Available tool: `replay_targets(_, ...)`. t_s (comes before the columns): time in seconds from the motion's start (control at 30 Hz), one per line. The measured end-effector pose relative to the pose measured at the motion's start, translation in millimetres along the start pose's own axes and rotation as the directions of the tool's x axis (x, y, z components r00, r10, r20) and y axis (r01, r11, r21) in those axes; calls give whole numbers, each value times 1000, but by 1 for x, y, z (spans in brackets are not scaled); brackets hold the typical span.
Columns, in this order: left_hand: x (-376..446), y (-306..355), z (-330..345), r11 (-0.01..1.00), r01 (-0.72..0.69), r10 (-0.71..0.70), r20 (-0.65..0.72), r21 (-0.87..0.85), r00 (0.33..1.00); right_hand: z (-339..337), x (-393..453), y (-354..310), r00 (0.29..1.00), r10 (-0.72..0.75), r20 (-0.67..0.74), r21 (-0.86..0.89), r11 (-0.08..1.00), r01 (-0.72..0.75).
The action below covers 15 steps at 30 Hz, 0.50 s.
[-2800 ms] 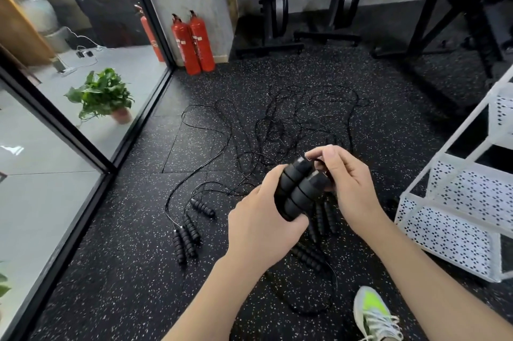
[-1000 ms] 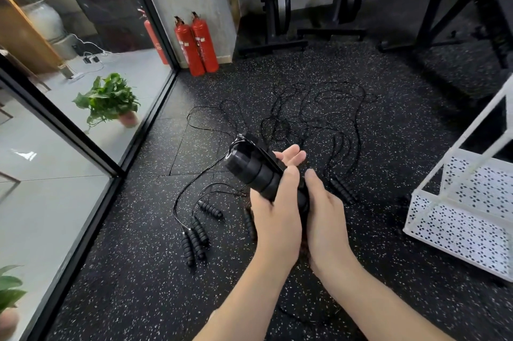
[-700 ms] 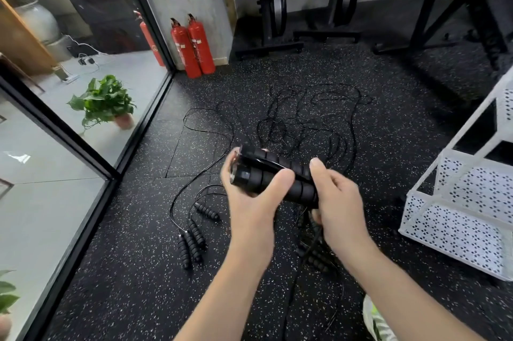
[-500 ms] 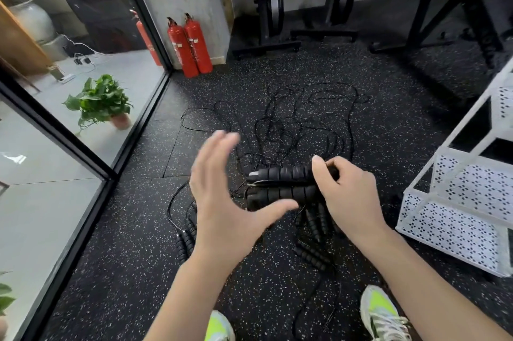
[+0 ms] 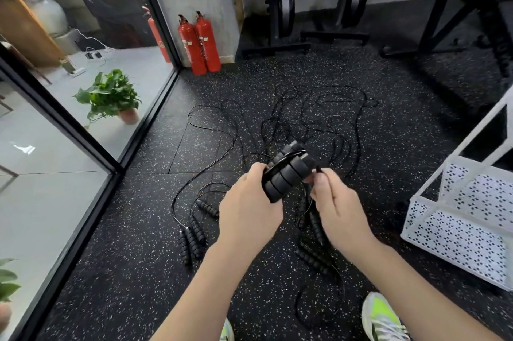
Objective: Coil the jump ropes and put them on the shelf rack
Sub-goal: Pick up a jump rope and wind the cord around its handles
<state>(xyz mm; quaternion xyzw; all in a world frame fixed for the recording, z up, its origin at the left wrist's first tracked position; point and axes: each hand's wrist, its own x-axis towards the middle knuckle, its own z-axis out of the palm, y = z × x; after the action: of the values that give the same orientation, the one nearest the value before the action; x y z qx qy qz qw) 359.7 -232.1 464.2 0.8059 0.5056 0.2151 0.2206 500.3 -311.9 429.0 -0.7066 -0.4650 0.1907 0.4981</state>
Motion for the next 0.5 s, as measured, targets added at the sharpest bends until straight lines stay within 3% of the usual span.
replay_targets(0.07,4,2,3,1000,6,-6,-26,9,1000,7,0,-4,999,-18,33,-97,995,21)
replay_targets(0.2,14,7,6,992,-21,24,-25,122,999,17,4,-16,967,147,207,-340,938,-70)
replay_targets(0.3,25,5,1,969,-57,56,12,242,998,16,0,-30,968,122,221,-499,866,4)
replay_targets(0.5,35,-18,-6,792,-252,260,66,556,963,-7,-5,-46,983,4,185,-397,915,71)
